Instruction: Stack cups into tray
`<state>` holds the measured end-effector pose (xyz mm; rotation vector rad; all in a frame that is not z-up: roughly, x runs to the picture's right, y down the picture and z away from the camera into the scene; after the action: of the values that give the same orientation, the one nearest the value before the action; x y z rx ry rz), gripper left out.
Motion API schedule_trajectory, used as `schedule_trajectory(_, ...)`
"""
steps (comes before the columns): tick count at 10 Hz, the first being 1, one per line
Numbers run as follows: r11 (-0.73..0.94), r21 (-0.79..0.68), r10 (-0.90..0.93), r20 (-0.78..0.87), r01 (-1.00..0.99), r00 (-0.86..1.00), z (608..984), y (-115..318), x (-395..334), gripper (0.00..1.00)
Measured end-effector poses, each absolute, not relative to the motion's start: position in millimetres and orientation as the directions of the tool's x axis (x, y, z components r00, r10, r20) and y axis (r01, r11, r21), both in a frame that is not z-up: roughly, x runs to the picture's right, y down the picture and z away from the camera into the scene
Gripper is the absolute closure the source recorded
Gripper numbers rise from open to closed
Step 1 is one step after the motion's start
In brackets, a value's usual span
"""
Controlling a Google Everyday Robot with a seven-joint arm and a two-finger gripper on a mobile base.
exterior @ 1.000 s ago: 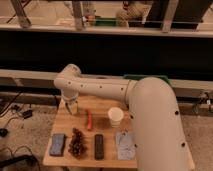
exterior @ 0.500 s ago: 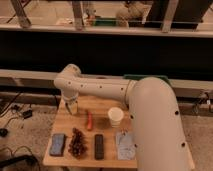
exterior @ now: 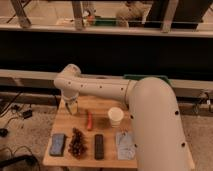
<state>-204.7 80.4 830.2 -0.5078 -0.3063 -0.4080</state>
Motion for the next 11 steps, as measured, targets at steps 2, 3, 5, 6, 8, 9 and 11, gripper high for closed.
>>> schedule_trajectory(2, 0.798, -0.423, -0.286, 0.362, 0.430, 0.887, 835, 83, -202, 0.30)
schedule_trajectory(3, 0.800, -0.437, -0.276, 0.340, 0.411, 0.899, 841, 85, -190, 0.30)
schedule_trajectory(5, 0.804, -0.452, -0.267, 0.309, 0.388, 0.913, 848, 86, -177, 0.30)
schedule_trajectory(6, 0.805, -0.456, -0.261, 0.301, 0.379, 0.917, 849, 87, -177, 0.30)
schedule_trajectory(8, 0.809, -0.454, -0.259, 0.294, 0.373, 0.920, 851, 87, -176, 0.30)
schedule_trajectory(9, 0.811, -0.450, -0.262, 0.293, 0.375, 0.919, 850, 87, -178, 0.30)
schedule_trajectory(11, 0.814, -0.440, -0.269, 0.295, 0.380, 0.917, 847, 86, -182, 0.30)
